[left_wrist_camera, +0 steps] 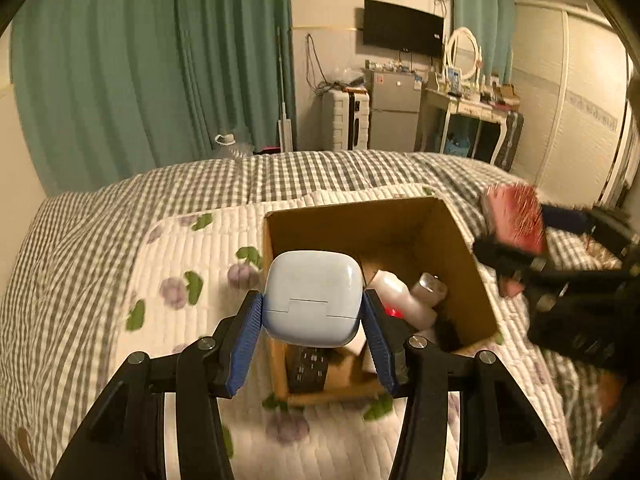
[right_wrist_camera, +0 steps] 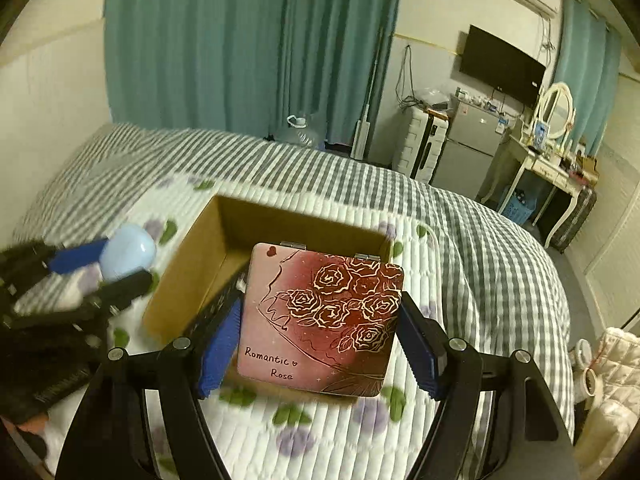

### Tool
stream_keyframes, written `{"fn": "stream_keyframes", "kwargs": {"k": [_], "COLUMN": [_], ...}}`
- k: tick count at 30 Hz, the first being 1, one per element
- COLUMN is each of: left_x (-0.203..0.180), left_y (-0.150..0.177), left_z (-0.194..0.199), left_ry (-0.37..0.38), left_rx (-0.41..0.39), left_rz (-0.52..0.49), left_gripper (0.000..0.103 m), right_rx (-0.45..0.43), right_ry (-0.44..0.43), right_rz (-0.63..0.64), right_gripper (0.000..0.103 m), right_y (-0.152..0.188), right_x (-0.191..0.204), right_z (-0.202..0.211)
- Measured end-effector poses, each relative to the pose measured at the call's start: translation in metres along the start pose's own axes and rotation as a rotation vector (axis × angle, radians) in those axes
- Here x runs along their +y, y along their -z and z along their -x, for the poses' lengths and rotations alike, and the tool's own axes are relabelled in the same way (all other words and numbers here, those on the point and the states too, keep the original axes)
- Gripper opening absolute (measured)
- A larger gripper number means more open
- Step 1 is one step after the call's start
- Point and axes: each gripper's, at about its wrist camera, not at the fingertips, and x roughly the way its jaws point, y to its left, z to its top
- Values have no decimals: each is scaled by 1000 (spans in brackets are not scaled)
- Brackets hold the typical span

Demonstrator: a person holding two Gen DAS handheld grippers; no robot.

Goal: Organize rigid objects
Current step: 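Lower the earbud case and pink card case into the box and release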

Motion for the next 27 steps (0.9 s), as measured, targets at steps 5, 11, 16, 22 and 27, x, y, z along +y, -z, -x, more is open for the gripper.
{"fn": "stream_keyframes", "kwargs": {"k": [5,11,16,22,27], "left_x": [-11,-22,-26,-8,15], "left_y": [3,21,22,3,-3], "left_z": [-56,-88,-81,-55,-45], "left_ry": [17,50,51,-6,-37], "left_rx": [67,111,83,11,-10], "left_rz": [-10,-21,-35,-14,19], "left_gripper": [51,52,64,65,65], "right_rx": [3,33,53,34,58], "right_ry": [-7,-34,-53,-47,-47], "right_rz": [-46,-72,-77,-70,-25], "right_gripper": [74,74,74,74,74], "right_y": [-12,-2,10,4,-6], "right_x": [-25,-38,-40,-36,-22], "right_z": [-32,-68,-83,-80,-97]}}
